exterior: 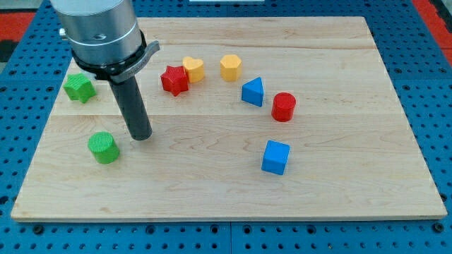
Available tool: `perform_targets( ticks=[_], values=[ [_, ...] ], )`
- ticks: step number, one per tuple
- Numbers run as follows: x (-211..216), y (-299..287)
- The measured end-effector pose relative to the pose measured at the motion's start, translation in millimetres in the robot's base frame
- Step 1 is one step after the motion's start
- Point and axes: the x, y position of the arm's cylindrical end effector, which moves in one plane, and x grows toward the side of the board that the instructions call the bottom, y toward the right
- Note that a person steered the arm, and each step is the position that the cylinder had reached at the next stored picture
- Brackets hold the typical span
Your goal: Push the green circle towards the blue cube
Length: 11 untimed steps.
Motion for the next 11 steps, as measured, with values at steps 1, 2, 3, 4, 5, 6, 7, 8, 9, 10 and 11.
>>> perform_targets(
  ticks=[1, 2, 3, 4, 5, 6, 7, 8, 9, 10, 11],
  values=[
    [-14, -45],
    [-1, -97],
    [22, -96],
    [32, -46],
    [46, -4],
    [53, 28],
    [55, 32],
    [55, 64],
    [55, 106],
    [59, 126],
    [52, 125]
  ],
)
